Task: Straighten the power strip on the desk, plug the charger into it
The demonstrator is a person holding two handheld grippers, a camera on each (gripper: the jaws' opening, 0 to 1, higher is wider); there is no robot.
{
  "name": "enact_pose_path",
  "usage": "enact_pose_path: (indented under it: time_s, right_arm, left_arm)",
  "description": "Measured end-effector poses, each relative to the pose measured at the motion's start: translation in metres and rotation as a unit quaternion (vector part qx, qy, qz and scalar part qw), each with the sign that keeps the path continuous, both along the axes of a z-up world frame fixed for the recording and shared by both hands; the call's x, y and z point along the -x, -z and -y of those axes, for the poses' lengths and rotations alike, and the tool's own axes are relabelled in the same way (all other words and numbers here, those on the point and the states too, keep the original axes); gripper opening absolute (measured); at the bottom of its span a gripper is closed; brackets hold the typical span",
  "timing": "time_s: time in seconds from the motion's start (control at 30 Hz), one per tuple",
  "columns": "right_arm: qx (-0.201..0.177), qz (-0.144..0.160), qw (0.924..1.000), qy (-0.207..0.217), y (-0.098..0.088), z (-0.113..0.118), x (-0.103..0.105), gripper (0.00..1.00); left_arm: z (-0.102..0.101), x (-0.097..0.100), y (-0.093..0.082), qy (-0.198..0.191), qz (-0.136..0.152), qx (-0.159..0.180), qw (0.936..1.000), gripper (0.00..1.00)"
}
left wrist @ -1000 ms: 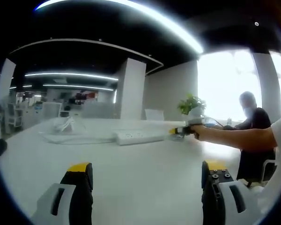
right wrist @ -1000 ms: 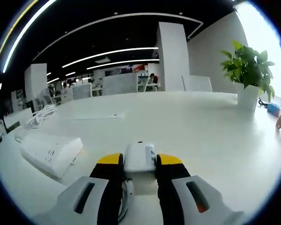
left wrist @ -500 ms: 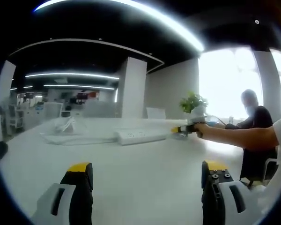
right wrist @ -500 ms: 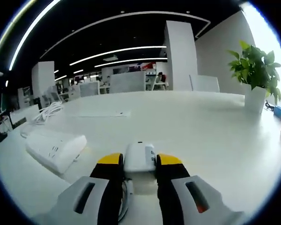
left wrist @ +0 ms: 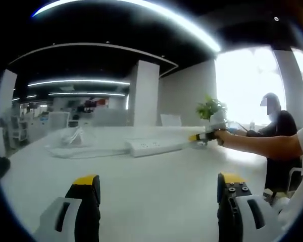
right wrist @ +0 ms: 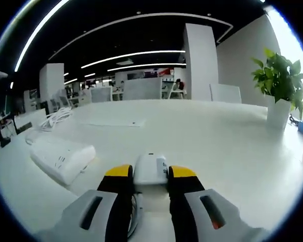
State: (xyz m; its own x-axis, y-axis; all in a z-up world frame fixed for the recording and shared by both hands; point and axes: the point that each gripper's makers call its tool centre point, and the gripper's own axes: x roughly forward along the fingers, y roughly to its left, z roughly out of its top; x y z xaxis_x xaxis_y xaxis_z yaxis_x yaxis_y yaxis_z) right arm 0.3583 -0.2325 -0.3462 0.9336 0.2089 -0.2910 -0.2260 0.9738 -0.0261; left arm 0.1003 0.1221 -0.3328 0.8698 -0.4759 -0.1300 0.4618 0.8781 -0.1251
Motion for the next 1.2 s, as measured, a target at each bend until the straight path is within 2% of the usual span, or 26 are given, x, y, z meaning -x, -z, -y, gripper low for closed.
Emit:
enact_pose_path:
  time_s: [0.4, 0.67, 0.73, 0.83, 0.97, 1.07, 1.17, 1.2]
  right_arm:
    - [0.08, 0.017, 0.9959, -0.039, -0.015, -0.007, 0.009, 0.25]
    - [0.14, 0.032, 0.9877, -0.062, -0.023, -0.009, 0.013, 0.25]
    - [0.145, 0.034, 0.9868, -0.065, -0.025, -0.01, 0.013, 0.25]
    - [0.177, 0.042, 0.9807, -0.072, -0.029, -0.012, 0.014, 0.25]
    - [0.2, 0.048, 0.9757, -0.077, -0.035, -0.013, 0.016, 0.25]
    - [0.238, 0.05, 0.9659, -0.088, -0.037, -0.014, 0.016, 0.25]
    - [0.254, 0.046, 0.9611, -0.098, -0.038, -0.016, 0.017, 0.25]
    - [0.265, 0.046, 0.9575, -0.104, -0.039, -0.017, 0.017, 0.25]
  left_arm:
    - [-0.003, 0.003, 0.0, -0.002, 0.0, 0.002, 1.0, 0.99]
    - [-0.005, 0.002, 0.002, -0.005, -0.001, 0.002, 1.0, 0.99]
    - [-0.006, 0.001, 0.002, -0.009, -0.002, 0.001, 1.0, 0.99]
    - [-0.006, 0.001, 0.003, -0.009, -0.002, -0.001, 1.0, 0.99]
    - [-0.009, 0.001, 0.001, -0.012, 0.002, 0.001, 0.9999, 0.99]
    - [-0.011, 0.002, 0.0, -0.015, 0.002, 0.003, 0.9999, 0.99]
    - [-0.014, 0.003, 0.0, -0.018, 0.003, 0.003, 0.9998, 0.99]
    - [-0.015, 0.003, 0.0, -0.019, 0.003, 0.004, 0.9998, 0.99]
